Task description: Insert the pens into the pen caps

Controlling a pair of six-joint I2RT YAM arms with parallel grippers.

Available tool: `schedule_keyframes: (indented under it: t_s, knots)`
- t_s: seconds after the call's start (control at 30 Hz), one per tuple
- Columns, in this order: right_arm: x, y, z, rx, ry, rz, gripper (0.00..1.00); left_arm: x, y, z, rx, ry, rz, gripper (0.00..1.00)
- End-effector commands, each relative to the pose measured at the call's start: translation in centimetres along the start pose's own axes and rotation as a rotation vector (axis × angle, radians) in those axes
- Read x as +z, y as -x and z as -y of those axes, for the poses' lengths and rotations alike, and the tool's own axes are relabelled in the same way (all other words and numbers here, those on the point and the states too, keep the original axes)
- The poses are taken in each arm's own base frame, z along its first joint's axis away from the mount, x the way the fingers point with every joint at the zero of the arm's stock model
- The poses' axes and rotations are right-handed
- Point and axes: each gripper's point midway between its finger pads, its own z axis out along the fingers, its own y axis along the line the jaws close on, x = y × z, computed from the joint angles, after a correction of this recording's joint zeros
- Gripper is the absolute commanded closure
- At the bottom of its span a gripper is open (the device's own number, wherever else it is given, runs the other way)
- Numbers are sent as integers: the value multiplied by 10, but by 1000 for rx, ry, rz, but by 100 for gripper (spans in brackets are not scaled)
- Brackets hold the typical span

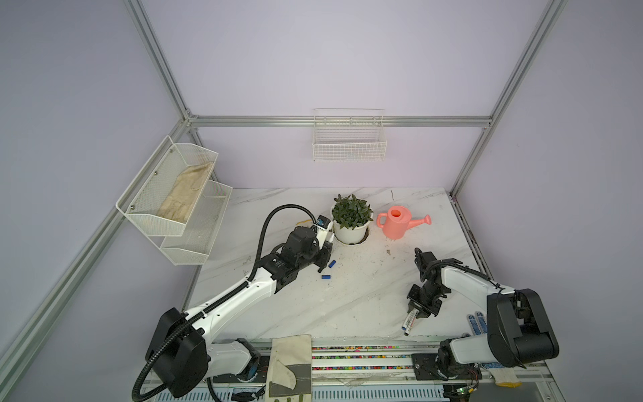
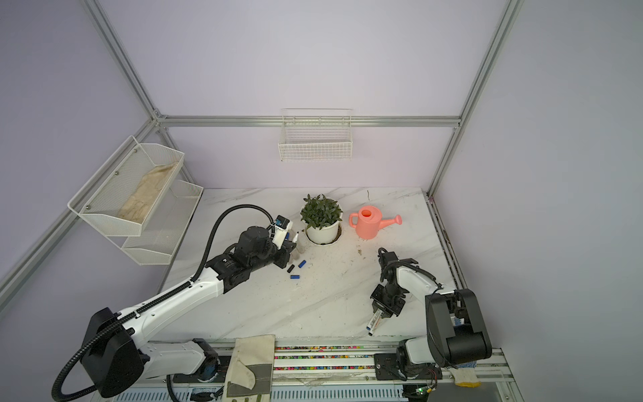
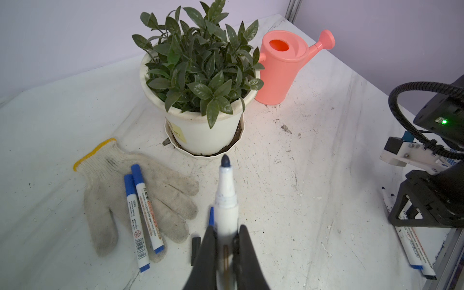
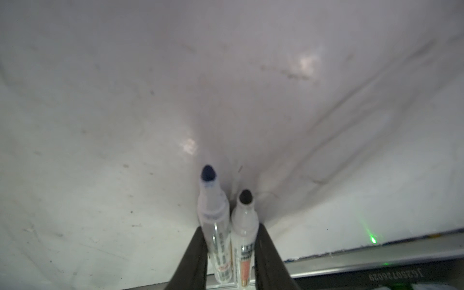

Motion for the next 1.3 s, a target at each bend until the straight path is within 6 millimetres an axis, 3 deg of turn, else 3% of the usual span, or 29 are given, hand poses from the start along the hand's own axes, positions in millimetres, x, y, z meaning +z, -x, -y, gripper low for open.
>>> schedule_keyframes:
  t_s: [0.0,0.2,0.33,0.53,0.73,0.83,0.9,1.03,1.27]
  knots:
    - [1,28,-34,-77,100,93,76,2,4,-4,2,12,15,100]
    - [-18,66,-78,-206,135,172,78,6,7,-5,-10,15,19,100]
    - [-33,98,-125,-242,226,243,78,9,7,-5,-21,14,20,100]
    - [-33,129,-196,-311,342,287,78,11,8,-7,-39,25,34,100]
    - [-13,137,-253,-344,459,235,77,10,13,-8,-47,26,54,100]
    - [-18,136,-274,-381,480,257,76,10,12,-4,-46,7,53,100]
    - [-31,136,-280,-402,486,295,74,12,12,-2,-45,-5,53,100]
    - [-76,123,-284,-489,524,418,68,14,13,2,-45,-30,56,100]
    - [-188,41,-302,-838,781,641,54,18,18,10,-52,-76,87,100]
